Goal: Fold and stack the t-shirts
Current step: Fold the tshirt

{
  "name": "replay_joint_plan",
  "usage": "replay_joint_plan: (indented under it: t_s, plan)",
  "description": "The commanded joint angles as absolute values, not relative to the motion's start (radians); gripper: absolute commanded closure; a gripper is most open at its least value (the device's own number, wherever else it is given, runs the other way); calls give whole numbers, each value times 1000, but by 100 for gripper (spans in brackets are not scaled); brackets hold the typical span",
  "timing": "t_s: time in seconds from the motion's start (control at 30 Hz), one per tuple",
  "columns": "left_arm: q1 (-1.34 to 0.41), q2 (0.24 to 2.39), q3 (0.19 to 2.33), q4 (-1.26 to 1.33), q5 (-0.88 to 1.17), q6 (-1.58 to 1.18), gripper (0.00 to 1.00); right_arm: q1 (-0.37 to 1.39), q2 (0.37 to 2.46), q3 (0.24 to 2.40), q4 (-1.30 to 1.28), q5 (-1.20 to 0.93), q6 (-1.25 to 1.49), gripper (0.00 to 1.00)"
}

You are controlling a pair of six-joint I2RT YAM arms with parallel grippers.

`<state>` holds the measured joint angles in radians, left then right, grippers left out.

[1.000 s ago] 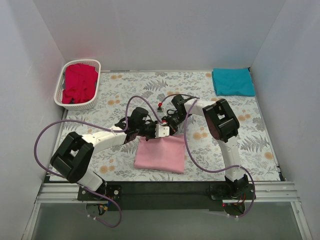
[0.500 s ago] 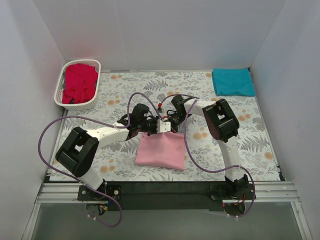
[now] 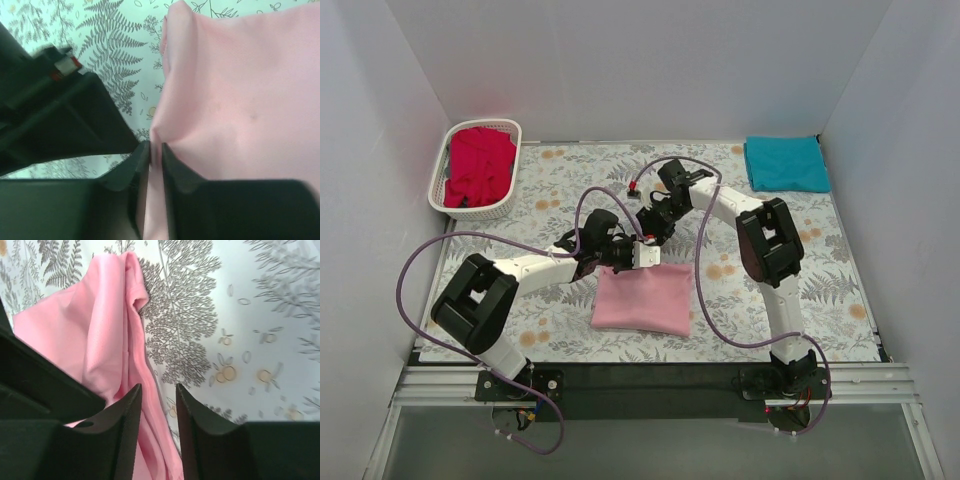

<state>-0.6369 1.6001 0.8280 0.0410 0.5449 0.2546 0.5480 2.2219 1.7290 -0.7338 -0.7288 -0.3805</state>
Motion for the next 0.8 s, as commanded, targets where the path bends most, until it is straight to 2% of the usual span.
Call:
replay_joint_plan:
  t_s: [0.0, 0.13, 0.27, 0.37, 0.5, 0.77]
  plan:
    - [-632, 1563, 856, 20, 523, 243, 81, 525, 2132, 1789, -772, -657, -393, 53]
    - [-623, 1516, 934, -102, 528, 152, 64, 457, 2082, 1812, -799, -666, -399, 48]
    - [-537, 1453, 1038, -253, 656, -136, 58, 330, 2011, 1777, -859, -750, -417, 43]
    - [-418, 1445, 1058, -351, 770, -248, 54, 293, 1925, 1692, -897, -799, -446, 41]
    - [-263, 1477, 1055, -397, 874, -353, 50, 293, 1815, 1484, -893, -851, -463, 43]
    - [-219, 1601, 1057, -391, 864, -397, 49, 308, 1812, 1355, -806, -786, -476, 48]
